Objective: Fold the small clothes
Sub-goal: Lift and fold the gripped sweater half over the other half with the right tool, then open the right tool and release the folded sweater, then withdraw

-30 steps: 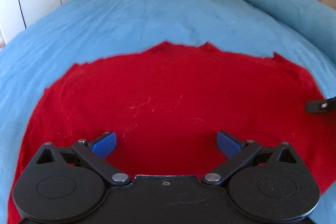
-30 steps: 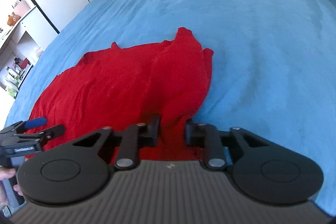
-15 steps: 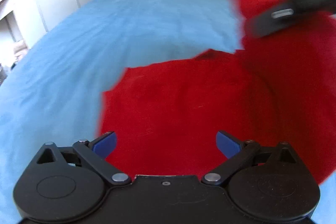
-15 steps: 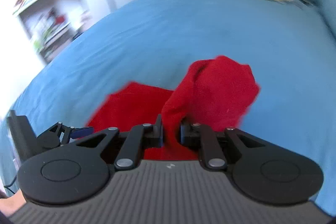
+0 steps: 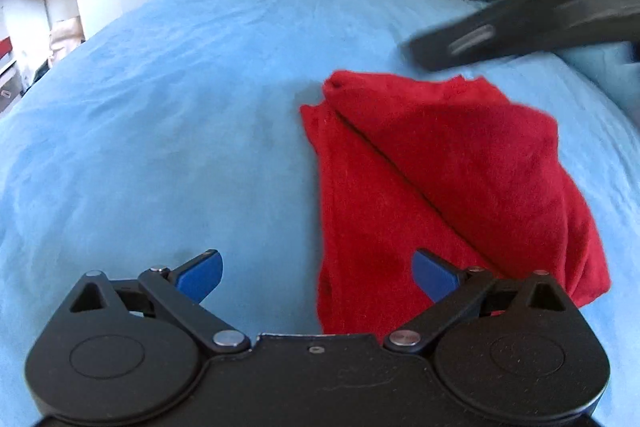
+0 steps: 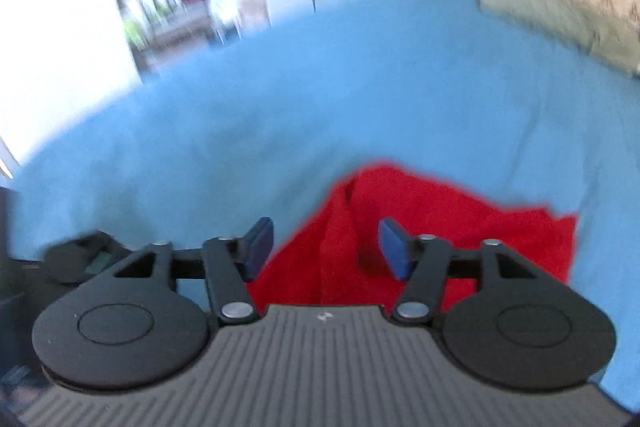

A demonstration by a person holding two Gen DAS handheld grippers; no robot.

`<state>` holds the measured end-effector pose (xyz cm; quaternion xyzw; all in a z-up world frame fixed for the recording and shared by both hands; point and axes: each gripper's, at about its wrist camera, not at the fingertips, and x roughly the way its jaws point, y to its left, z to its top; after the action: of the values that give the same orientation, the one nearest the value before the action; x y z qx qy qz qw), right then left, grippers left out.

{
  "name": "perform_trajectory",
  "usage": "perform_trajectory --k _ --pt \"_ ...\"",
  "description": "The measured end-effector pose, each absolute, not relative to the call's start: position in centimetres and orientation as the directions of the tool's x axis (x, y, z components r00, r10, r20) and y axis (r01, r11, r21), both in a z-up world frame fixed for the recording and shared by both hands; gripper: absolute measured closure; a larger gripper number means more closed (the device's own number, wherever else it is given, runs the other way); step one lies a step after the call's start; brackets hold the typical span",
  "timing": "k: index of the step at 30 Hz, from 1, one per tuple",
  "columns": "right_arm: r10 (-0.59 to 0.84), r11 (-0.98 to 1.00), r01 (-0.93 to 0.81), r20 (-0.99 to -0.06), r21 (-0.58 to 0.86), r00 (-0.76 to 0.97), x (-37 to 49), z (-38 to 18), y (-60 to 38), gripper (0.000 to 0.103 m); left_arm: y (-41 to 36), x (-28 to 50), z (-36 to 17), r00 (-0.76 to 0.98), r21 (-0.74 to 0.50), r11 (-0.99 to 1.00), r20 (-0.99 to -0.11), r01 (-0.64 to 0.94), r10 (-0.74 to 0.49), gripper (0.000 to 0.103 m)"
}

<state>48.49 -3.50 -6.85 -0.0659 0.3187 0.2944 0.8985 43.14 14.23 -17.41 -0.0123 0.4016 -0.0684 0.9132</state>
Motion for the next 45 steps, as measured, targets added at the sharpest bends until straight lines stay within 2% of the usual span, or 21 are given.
perform_trajectory --k 1,2,7,9,11,12,13,14,15,18,20,22,24,27,28,29,30,34,37,41,45 --pt "0.493 0.821 -0.566 -0.593 0.074 0.637 47.7 -6.2 -4.8 0.009 14.4 43.1 -17.0 0.677 -0.086 0.989 -0.722 0.118 -0.144 0.001" --pt "0.489 0.828 -0.555 -0.581 0.077 0.650 46.9 -5.8 -6.0 0.009 14.4 42.9 -16.7 0.686 -0.092 0.988 -0.712 0.121 -0.150 0.001" --pt "0.427 0.873 -0.475 -0.641 0.109 0.638 44.3 -10.3 -10.6 0.014 14.1 42.7 -16.2 0.689 -0.088 0.991 -0.712 0.105 -0.137 0.001" --pt "0.417 0.889 -0.431 -0.665 0.156 0.620 44.4 -12.9 -11.1 0.024 13.9 42.4 -16.1 0.686 -0.095 0.991 -0.715 0.095 -0.134 0.001" --pt "0.441 0.890 -0.397 -0.652 0.225 0.617 44.3 -14.7 -11.7 0.040 14.2 42.5 -16.0 0.689 -0.084 0.993 -0.715 0.086 -0.120 0.001" --pt "0.444 0.890 -0.387 -0.643 0.240 0.624 44.1 -15.5 -11.6 0.043 14.5 42.3 -16.0 0.691 -0.078 0.994 -0.714 0.081 -0.112 0.001" --pt "0.438 0.894 -0.381 -0.636 0.235 0.636 43.9 -15.9 -11.2 0.054 14.9 42.2 -15.9 0.692 -0.074 0.994 -0.714 0.078 -0.107 0.001" --pt "0.444 0.890 -0.395 -0.625 0.227 0.642 43.7 -15.9 -10.9 0.077 15.5 42.1 -15.9 0.695 -0.072 0.995 -0.712 0.073 -0.102 0.001" --pt "0.457 0.882 -0.417 -0.611 0.219 0.646 43.5 -15.8 -10.5 0.082 16.0 42.2 -15.9 0.698 -0.070 0.995 -0.710 0.068 -0.098 0.001" --pt "0.509 0.824 -0.559 -0.550 0.091 0.662 41.0 -14.5 -7.3 0.082 17.2 42.3 -15.6 0.706 -0.064 0.997 -0.704 0.044 -0.077 0.001" --pt "0.550 0.760 -0.648 -0.576 0.046 0.605 39.7 -14.8 -5.1 0.082 18.5 42.6 -15.3 0.709 -0.060 0.998 -0.703 0.022 -0.058 0.001" --pt "0.511 0.720 -0.690 -0.619 -0.070 0.596 38.5 -16.6 -2.5 0.081 19.7 42.7 -15.2 0.715 -0.063 0.998 -0.698 -0.018 -0.032 0.001" --pt "0.490 0.700 -0.708 -0.659 -0.093 0.570 38.2 -18.4 -0.8 0.078 20.8 42.5 -15.1 0.711 -0.089 0.995 -0.703 -0.050 -0.028 0.001" --pt "0.478 0.698 -0.705 -0.650 -0.128 0.591 37.1 -19.5 -0.5 0.059 21.4 42.1 -14.9 0.708 -0.128 0.990 -0.705 -0.062 -0.047 0.001" --pt "0.488 0.692 -0.712 -0.648 -0.122 0.585 36.7 -19.3 -0.7 0.043 21.3 42.0 -14.7 0.707 -0.135 0.989 -0.705 -0.058 -0.055 0.001" --pt "0.501 0.687 -0.718 -0.641 -0.116 0.582 36.3 -19.1 -0.8 0.038 20.9 41.8 -14.4 0.708 -0.140 0.989 -0.703 -0.051 -0.064 0.001" --pt "0.510 0.684 -0.720 -0.629 -0.118 0.587 35.6 -18.8 -1.1 0.038 20.6 41.6 -14.1 0.713 -0.150 0.988 -0.697 -0.040 -0.077 0.001" --pt "0.488 0.755 -0.646 -0.563 -0.113 0.668 33.9 -16.6 -4.4 0.030 17.9 41.4 -12.9 0.721 -0.196 0.979 -0.670 0.061 -0.179 0.000" --pt "0.399 0.859 -0.508 -0.536 -0.065 0.744 34.0 -16.0 -8.7 0.027 15.1 41.7 -13.3 0.708 -0.126 0.985 -0.685 0.117 -0.172 0.000" --pt "0.271 0.945 -0.326 -0.599 0.018 0.753 36.2 -17.4 -13.1 0.027 14.5 42.2 -16.1 0.668 -0.088 0.993 -0.734 0.080 -0.119 0.001" --pt "0.235 0.964 -0.257 -0.672 0.068 0.702 37.8 -19.7 -16.4 0.028 15.8 41.3 -18.8 0.632 -0.077 0.996 -0.770 0.035 -0.082 0.001"
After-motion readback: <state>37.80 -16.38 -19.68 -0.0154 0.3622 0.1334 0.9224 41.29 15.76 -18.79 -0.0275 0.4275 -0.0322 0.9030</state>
